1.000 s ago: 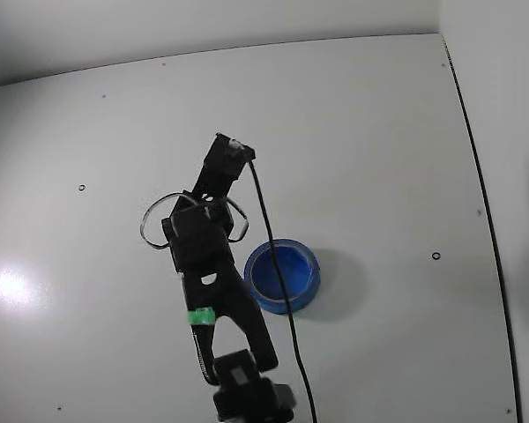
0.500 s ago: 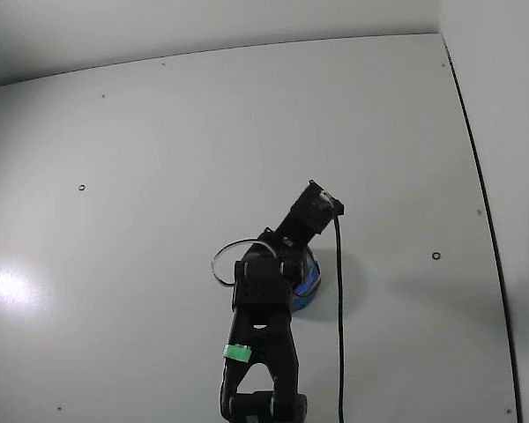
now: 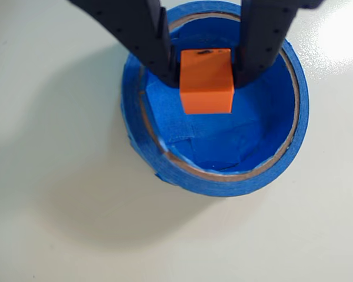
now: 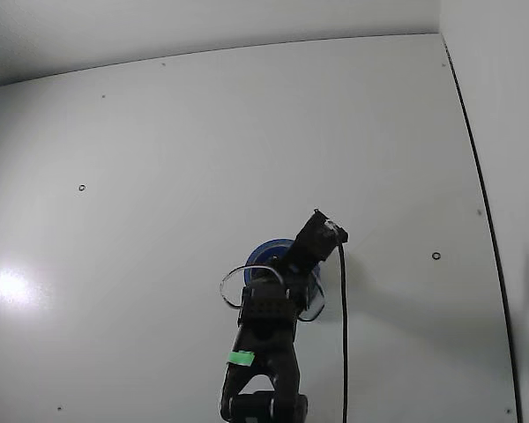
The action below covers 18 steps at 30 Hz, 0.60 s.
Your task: Grasp a block and put it in the bin.
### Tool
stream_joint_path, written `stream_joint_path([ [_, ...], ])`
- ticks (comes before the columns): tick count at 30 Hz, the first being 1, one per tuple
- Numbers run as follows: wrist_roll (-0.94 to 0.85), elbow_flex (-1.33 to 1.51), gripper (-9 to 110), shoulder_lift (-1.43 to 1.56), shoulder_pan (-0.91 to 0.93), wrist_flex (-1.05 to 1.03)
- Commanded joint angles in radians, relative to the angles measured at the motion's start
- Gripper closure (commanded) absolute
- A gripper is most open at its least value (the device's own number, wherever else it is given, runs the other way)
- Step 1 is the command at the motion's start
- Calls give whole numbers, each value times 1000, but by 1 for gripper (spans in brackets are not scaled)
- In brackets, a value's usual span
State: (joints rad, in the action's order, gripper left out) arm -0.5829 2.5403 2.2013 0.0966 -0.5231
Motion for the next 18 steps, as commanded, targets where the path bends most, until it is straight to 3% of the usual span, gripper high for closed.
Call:
stream_joint_path([
  [1, -9, -8, 83, 64, -3, 15],
  [5, 6, -8, 78, 66, 3, 9],
  [9, 35, -6, 89, 149, 6, 8],
  [13, 181, -6, 103, 391, 6, 8],
  [18, 439, -5, 99, 769, 6, 6],
])
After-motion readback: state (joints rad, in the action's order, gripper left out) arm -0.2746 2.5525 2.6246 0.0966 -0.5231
